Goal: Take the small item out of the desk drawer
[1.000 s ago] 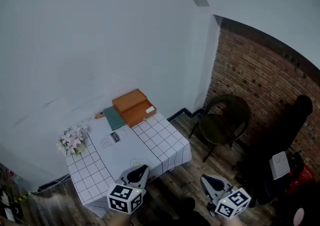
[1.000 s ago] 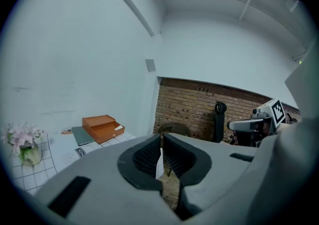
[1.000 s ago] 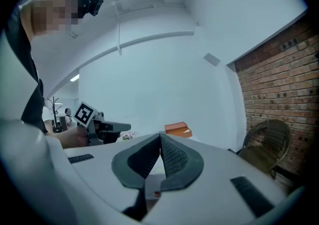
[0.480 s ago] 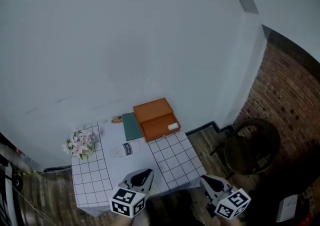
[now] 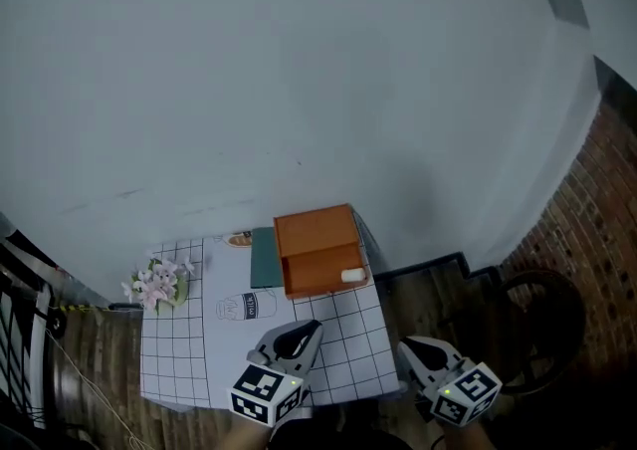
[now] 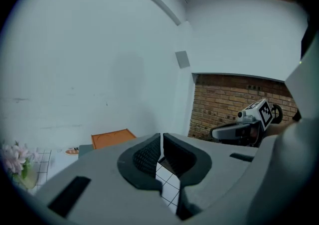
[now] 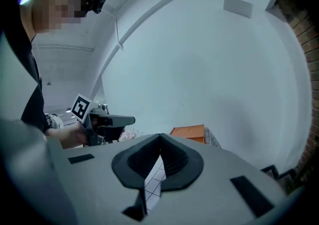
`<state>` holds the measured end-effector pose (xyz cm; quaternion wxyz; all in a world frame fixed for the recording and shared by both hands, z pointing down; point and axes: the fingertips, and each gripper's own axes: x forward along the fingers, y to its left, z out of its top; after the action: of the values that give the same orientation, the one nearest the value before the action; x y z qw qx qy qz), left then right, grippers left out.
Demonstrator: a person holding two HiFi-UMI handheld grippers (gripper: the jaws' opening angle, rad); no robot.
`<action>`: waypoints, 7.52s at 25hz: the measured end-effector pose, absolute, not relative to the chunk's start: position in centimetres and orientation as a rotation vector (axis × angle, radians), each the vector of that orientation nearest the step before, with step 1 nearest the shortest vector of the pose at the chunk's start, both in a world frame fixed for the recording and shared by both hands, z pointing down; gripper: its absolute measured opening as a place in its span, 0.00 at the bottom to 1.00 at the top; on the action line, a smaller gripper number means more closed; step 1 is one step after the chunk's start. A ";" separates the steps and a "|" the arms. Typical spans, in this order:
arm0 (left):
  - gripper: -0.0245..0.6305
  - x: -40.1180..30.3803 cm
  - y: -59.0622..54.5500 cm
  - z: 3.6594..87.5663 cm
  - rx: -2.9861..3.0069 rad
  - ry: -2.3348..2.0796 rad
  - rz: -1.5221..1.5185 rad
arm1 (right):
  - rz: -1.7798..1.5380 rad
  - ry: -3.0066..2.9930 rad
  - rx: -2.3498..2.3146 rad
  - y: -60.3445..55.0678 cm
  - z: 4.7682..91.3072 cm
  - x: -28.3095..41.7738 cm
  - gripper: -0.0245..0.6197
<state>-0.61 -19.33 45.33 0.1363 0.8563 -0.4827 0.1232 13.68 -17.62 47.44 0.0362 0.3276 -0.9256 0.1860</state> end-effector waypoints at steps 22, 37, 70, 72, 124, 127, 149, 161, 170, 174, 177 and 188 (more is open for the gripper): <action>0.20 2.4 -32.4 54.9 2.633 -1.078 0.906 | 0.711 -2.724 1.042 -26.5 51.8 14.8 0.05; 0.29 3.8 -38.8 66.9 2.653 -0.737 1.075 | 0.882 -2.601 0.942 -27.9 57.7 10.6 0.05; 0.29 5.7 -41.5 72.2 2.500 -0.253 1.140 | 0.980 -2.486 1.027 -23.6 59.8 11.0 0.05; 0.28 5.5 -41.3 72.0 2.509 -0.284 1.179 | 0.970 -2.490 1.026 -23.4 59.5 11.1 0.05; 0.30 2.2 -39.3 68.0 2.646 -0.608 1.255 | 0.863 -2.498 0.973 -22.2 57.3 9.0 0.05; 0.30 1.0 -39.7 65.9 2.668 -0.729 1.141 | 0.830 -2.509 0.945 -22.1 56.7 7.9 0.05; 0.30 -3.7 -31.7 54.2 2.350 -1.500 0.765 | 0.733 -2.730 0.642 -24.9 52.9 12.5 0.05; 0.30 -4.6 -23.8 48.1 2.185 -1.814 0.644 | 0.689 -2.830 0.533 -26.4 51.4 15.2 0.04; 0.30 -9.3 -19.4 43.9 2.169 -1.907 0.428 | 0.588 -2.896 0.747 -27.8 47.6 12.5 0.04; 0.30 -11.8 -18.1 41.9 2.202 -1.920 0.392 | 0.562 -2.962 0.782 -27.2 44.5 9.5 0.04; 0.30 -14.3 -17.5 40.4 2.204 -1.957 0.343 | 0.593 -3.043 0.783 -26.5 41.8 7.4 0.04; 0.30 -19.7 -16.6 37.8 2.155 -2.089 0.298 | 0.166 -3.148 0.699 -25.6 32.6 0.8 0.04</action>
<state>-19.74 -16.56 37.75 0.0627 0.7131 -0.6913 0.0987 0.76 -25.62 32.58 -0.0434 0.2163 -0.9740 0.0512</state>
